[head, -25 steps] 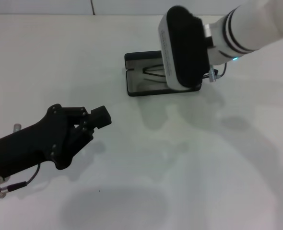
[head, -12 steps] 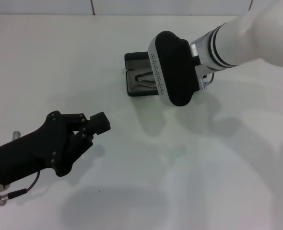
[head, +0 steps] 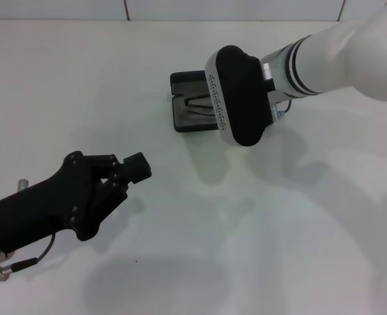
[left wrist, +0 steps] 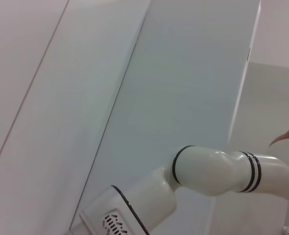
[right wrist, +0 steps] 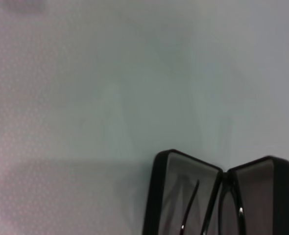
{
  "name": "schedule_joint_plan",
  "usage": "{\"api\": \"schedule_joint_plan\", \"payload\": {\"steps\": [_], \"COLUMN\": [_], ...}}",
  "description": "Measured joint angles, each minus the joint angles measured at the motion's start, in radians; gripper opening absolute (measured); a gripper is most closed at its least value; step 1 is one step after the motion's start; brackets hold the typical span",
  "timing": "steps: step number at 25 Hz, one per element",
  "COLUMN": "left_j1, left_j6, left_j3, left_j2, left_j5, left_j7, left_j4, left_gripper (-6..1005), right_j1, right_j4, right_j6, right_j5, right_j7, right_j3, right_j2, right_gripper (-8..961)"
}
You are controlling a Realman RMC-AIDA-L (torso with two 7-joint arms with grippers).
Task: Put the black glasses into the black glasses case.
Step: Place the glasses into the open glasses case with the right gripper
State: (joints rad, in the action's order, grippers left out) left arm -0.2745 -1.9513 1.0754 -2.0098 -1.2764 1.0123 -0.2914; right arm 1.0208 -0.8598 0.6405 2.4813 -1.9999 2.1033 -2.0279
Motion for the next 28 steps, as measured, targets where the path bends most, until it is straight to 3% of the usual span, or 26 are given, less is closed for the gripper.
{"api": "schedule_joint_plan", "payload": {"steps": [28], "left_j1": [-0.003], "left_j6": [0.000], "left_j3": [0.000], "left_j2": [-0.006], "left_j5": [0.000], "left_j7": [0.000], "left_j4": [0.000], "left_gripper": [40], "right_j1": [0.015], "right_j4": [0.037], "right_j6": [-0.038], "right_j5": [-0.021], "right_j7": [-0.003], "right_j3": [0.024], "right_j2": [0.000], "right_gripper": [183]}}
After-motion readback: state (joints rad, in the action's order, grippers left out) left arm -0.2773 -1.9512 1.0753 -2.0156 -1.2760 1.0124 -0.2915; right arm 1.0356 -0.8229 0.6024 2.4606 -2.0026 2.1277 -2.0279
